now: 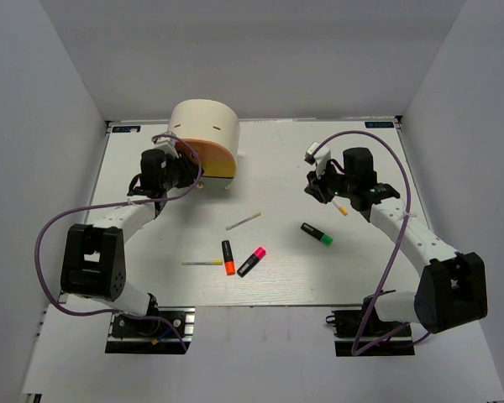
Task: Sort the stationery into containers
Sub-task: Open the drawer at the center of the board.
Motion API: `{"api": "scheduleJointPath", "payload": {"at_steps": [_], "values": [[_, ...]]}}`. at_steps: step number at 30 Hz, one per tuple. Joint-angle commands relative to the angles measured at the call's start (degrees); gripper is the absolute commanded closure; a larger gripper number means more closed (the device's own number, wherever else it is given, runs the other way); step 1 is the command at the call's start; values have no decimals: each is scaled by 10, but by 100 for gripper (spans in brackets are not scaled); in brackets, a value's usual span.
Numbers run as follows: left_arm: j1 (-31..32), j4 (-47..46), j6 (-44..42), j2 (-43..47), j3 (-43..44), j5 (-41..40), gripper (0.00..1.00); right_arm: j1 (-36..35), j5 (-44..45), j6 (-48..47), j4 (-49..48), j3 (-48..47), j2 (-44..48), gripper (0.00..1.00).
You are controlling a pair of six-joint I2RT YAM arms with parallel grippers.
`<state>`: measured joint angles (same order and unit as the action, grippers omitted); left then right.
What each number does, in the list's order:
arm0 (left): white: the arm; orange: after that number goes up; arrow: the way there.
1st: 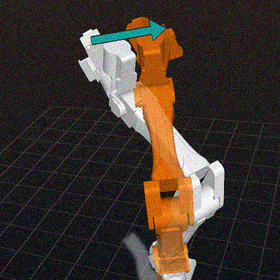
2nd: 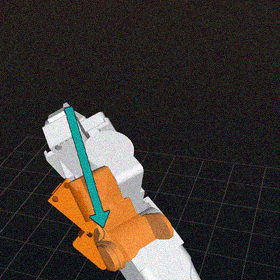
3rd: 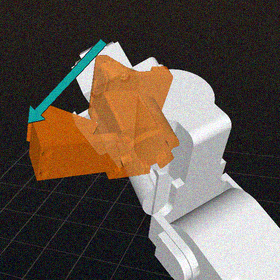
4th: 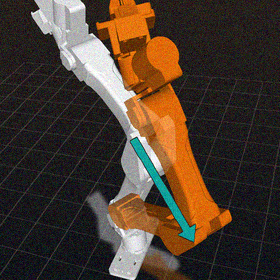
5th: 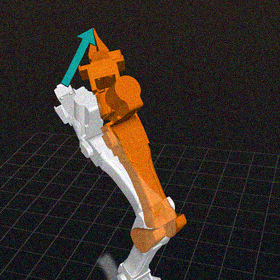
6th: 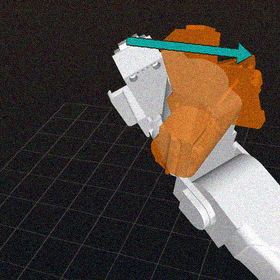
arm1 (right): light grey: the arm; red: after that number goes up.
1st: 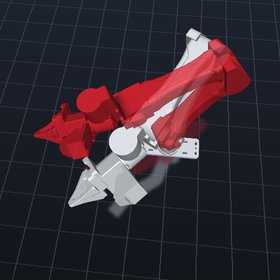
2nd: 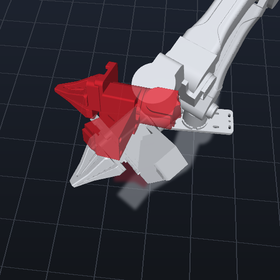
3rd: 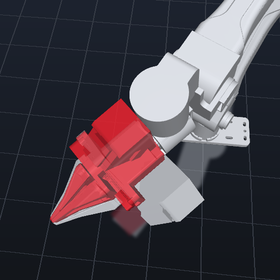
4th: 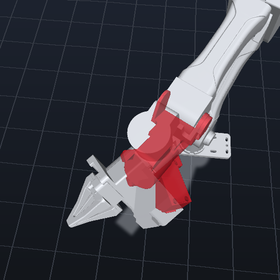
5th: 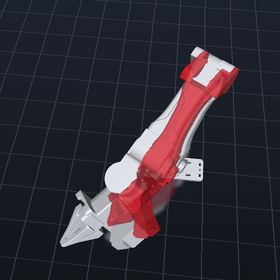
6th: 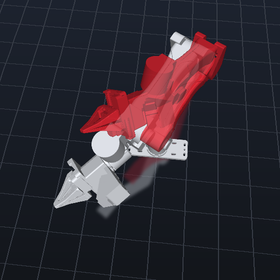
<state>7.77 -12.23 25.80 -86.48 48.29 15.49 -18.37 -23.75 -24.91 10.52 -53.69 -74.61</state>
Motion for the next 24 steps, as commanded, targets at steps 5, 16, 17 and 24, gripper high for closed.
{"api": "scheduleJointPath", "payload": {"at_steps": [5, 16, 17, 24], "values": [[2, -17, 3, 5, 22, 2, 70, 2, -9, -1, -14, 3, 10, 75], [13, -41, 24, 66, -34, 24, 91, 4, -11, 0, -15, 3, 7, 75], [13, -41, 24, 72, -43, 24, 91, 4, -12, 1, -16, 3, 5, 75], [19, -29, 24, 116, -84, 19, 92, 4, -13, 5, -16, -2, 0, 72]]}}
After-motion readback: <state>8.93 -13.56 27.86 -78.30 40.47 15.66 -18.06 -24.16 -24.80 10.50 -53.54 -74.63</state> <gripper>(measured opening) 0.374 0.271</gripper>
